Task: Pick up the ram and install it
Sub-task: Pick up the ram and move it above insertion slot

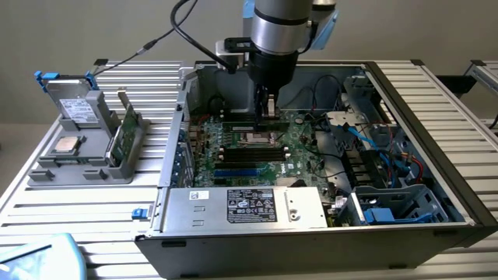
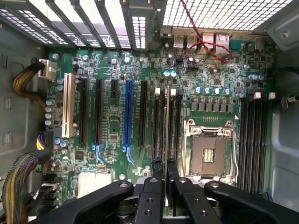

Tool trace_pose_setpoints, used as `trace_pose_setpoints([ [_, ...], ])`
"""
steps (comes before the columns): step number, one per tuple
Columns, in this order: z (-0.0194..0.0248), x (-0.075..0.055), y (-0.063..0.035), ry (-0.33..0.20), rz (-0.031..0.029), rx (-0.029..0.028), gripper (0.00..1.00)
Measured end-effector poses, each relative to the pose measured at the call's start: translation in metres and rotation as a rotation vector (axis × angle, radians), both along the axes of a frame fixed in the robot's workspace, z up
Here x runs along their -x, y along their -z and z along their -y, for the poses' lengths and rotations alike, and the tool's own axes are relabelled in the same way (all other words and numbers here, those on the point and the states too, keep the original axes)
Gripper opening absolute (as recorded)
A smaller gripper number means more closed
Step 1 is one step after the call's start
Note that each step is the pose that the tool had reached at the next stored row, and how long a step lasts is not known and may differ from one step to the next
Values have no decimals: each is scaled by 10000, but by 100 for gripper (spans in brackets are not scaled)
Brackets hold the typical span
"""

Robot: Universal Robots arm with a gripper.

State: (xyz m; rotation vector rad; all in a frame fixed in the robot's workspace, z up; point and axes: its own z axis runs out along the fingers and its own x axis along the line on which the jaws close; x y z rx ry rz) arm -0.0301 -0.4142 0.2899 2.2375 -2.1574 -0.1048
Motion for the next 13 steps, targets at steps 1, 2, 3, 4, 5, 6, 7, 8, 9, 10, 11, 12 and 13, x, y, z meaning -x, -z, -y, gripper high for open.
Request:
trace_pose_setpoints([
  [1,-2,-10,18,1,-1,2,14],
  [2,-3,-24,36,-1,0,0,14],
  [3,-4,-39,55,0,0,1,14],
  [4,-5,-53,73,0,0,0,14],
  [5,-6,-65,90,0,0,0,14],
  [6,-6,-69,108,-1,0,0,14],
  [7,-7,-69,126,11,0,1,14],
  [8,-9,-69,144,35,0,1,14],
  [9,-13,-69,163,62,0,0,14],
  [10,-17,-69,181,96,0,0,14],
  [11,-22,-70,199,136,0,0,14],
  [12,-27,-70,218,180,1,-1,14],
  [13,-31,-69,236,226,0,1,14],
])
